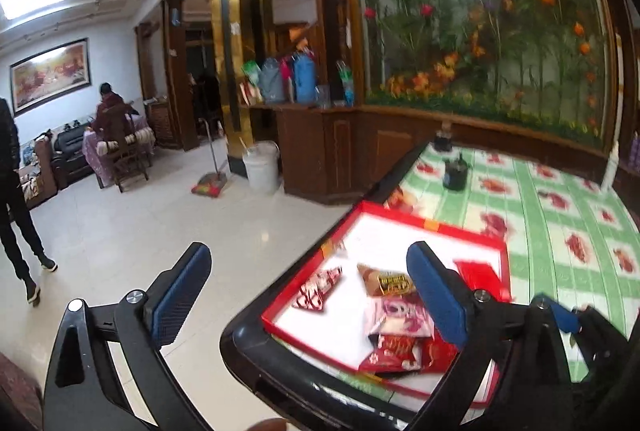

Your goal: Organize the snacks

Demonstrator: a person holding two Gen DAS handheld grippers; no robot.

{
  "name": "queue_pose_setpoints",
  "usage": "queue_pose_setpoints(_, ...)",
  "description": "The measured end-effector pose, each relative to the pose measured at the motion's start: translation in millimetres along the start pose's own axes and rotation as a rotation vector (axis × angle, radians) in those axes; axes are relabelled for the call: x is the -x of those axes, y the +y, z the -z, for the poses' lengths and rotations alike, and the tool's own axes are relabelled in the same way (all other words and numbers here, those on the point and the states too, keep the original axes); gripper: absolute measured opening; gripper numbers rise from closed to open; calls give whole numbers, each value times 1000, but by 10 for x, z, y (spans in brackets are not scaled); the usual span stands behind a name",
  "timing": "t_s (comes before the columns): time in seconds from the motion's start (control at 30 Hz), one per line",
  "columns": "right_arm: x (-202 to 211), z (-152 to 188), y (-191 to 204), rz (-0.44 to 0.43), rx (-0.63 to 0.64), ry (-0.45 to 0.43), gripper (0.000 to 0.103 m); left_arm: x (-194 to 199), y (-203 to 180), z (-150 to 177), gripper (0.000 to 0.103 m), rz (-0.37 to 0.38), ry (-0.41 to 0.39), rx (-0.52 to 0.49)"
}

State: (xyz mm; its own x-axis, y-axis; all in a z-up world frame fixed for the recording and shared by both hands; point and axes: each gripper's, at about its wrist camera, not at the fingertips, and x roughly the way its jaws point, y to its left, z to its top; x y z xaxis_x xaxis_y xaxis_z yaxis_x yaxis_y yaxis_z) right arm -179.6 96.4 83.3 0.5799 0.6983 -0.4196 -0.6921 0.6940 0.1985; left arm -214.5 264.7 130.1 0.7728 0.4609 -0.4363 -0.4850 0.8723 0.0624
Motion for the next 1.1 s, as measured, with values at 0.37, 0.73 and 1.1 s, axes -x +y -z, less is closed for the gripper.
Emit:
queue_pose_setpoints(0.37,-36,7,39,-11,18,8,76,-121,46,33,99,-1,59,2)
queue_pose_setpoints(0.73,-78,-3,75,-15,30,12,76,-137,10,26,99,1,57,-33)
queue_pose_setpoints(1.1,-107,-53,97,-23,37,8,76,-187,-56,30,99,-92,51,-127)
